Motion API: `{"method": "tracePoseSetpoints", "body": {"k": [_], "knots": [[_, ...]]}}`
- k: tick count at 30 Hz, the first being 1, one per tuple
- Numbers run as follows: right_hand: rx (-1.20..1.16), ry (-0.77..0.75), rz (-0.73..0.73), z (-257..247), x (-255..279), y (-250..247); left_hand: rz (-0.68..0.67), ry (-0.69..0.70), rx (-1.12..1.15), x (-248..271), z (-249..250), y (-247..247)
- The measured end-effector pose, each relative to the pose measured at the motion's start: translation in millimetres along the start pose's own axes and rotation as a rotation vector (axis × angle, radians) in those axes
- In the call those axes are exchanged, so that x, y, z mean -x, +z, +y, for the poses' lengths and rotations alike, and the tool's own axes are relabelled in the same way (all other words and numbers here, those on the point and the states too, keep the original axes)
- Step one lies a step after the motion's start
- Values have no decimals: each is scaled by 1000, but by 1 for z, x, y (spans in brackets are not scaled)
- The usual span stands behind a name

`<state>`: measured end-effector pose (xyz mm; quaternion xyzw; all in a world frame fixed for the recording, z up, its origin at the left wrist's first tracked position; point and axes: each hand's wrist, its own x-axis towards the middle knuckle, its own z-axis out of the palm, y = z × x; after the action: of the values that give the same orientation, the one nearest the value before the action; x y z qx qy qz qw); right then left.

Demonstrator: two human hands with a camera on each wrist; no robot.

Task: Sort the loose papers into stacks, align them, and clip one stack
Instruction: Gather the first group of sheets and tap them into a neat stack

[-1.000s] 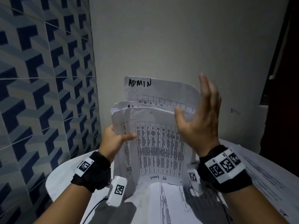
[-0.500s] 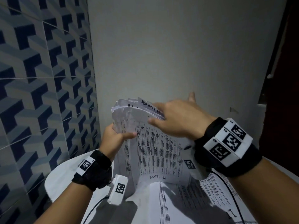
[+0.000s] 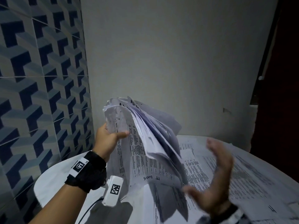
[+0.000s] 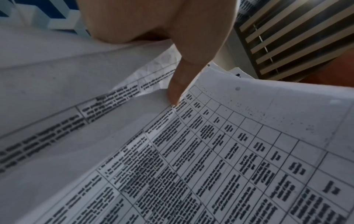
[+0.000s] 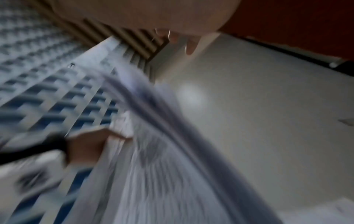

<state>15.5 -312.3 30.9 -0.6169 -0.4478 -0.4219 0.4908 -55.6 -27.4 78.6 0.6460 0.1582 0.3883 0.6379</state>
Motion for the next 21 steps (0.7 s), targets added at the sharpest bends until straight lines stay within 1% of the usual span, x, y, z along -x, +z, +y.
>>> {"method": "tracePoseSetpoints", "body": {"k": [2,3,4,5,7,9,10,11,13,16,17,19,20,21], "knots": [[55,-30,-142,-2,23,14,5,-2,4,0,1,2],[63,8,-190,-1,23,20,5,1,5,0,2,2],[52,111,-229,0,17,25,-1,2,5,0,2,2],[-15,259,-266,3,9,31,-5,0,7,1,2,2],[-268,543,-309,13,-11,39,-8,-7,14,0,2,1],[-477,738,-284,25,-30,44,-8,-14,23,-1,1,-1],[-574,798,-255,32,-35,44,-6,-13,24,-1,1,-1],[-642,834,-222,37,-38,44,-2,-11,24,-1,1,-2],[-687,811,-232,40,-40,37,7,-5,18,-2,1,-2],[-714,769,-338,31,-36,21,9,8,13,-5,1,-1],[-669,758,-397,28,-35,20,4,9,12,-6,1,0],[-476,758,-510,28,-35,24,-9,9,14,-7,1,1],[-383,782,-524,33,-35,28,-14,7,16,-7,1,0],[-352,831,-505,39,-38,33,-18,1,20,-7,0,0]]}}
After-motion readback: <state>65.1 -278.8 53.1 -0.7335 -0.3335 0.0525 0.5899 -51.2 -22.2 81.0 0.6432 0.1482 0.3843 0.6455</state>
